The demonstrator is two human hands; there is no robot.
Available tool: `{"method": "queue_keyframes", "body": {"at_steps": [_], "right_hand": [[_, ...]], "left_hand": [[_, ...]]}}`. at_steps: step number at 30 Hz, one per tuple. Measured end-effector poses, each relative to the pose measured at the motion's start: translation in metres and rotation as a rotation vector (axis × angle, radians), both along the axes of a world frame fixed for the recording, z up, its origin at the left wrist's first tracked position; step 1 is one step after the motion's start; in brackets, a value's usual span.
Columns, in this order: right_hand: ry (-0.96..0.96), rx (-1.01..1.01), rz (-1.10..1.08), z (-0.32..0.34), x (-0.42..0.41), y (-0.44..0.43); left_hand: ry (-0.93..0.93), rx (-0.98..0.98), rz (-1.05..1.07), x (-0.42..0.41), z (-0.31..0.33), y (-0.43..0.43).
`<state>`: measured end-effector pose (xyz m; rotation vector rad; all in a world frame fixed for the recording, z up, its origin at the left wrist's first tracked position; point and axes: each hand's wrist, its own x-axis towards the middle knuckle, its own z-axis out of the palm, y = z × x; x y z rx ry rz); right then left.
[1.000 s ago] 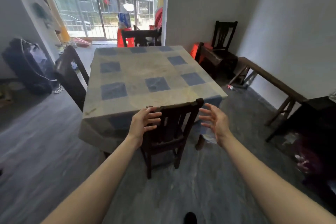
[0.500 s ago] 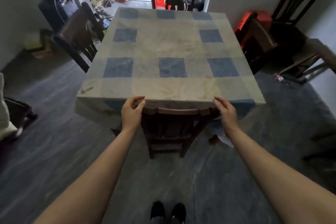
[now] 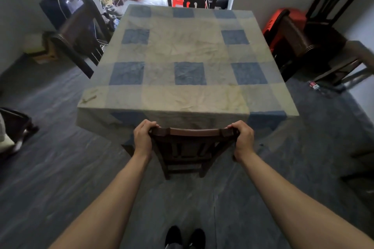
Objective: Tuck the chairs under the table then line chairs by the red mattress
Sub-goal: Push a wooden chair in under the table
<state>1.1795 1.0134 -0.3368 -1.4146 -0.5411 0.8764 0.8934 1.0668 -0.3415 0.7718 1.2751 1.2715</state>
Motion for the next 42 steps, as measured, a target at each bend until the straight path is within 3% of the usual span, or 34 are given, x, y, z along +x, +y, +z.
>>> {"method": "queue_keyframes", "body": {"at_steps": [13, 25, 34, 39, 42], "right_hand": [[-0.051, -0.017, 0.030, 0.003, -0.029, -0.149], [-0.072, -0.032, 0.001, -0.007, -0.068, -0.295], [-0.055, -0.057, 0.097, 0.001, -0.069, -0.315], [-0.085, -0.111, 0.205, 0.014, -0.061, -0.316], [-0.066, -0.090, 0.195, 0.037, -0.055, -0.313]], "left_hand": [[-0.033, -0.083, 0.022, -0.028, 0.005, -0.135], [-0.021, -0.013, -0.021, -0.066, 0.008, -0.273], [0.008, 0.023, -0.099, -0.073, 0.005, -0.290], [0.177, 0.017, -0.325, -0.092, 0.019, -0.288], [0.238, 0.111, -0.370, -0.093, 0.050, -0.272]]}}
